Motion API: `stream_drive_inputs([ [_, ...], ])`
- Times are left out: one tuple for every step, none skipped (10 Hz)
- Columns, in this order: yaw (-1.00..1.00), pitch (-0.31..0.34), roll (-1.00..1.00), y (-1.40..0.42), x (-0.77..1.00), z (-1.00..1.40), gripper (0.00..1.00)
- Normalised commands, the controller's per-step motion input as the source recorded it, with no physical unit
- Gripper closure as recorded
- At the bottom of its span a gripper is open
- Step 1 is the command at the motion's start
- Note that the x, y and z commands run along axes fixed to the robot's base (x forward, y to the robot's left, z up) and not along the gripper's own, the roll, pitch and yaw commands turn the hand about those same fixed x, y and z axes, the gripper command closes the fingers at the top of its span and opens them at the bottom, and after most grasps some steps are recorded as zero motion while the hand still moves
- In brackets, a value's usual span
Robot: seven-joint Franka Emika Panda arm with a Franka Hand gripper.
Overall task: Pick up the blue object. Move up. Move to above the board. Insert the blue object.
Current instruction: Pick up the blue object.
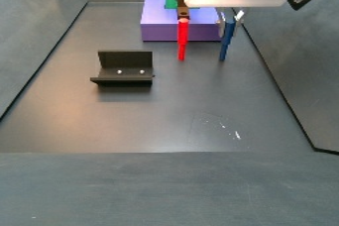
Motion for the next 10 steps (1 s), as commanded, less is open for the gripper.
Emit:
stream_drive_inputs([
  [0.00,0.000,0.00,0.00,0.00,0.00,1.00],
  [0.00,0.000,0.00,0.00,0.00,0.00,1.00],
  [0.00,0.000,0.00,0.00,0.00,0.00,1.00],
  [0.00,0.000,0.00,0.00,0.00,0.00,1.00],
  [0.00,0.000,0.00,0.00,0.00,0.00,1.00],
  [0.00,0.000,0.00,0.00,0.00,0.00,1.00],
  [0.00,0.000,0.00,0.00,0.00,0.00,1.00],
  [0.00,0.000,0.00,0.00,0.00,0.00,1.00],
  [0.00,0.000,0.00,0.00,0.00,0.00,1.00],
  [0.00,0.000,0.00,0.00,0.00,0.00,1.00],
])
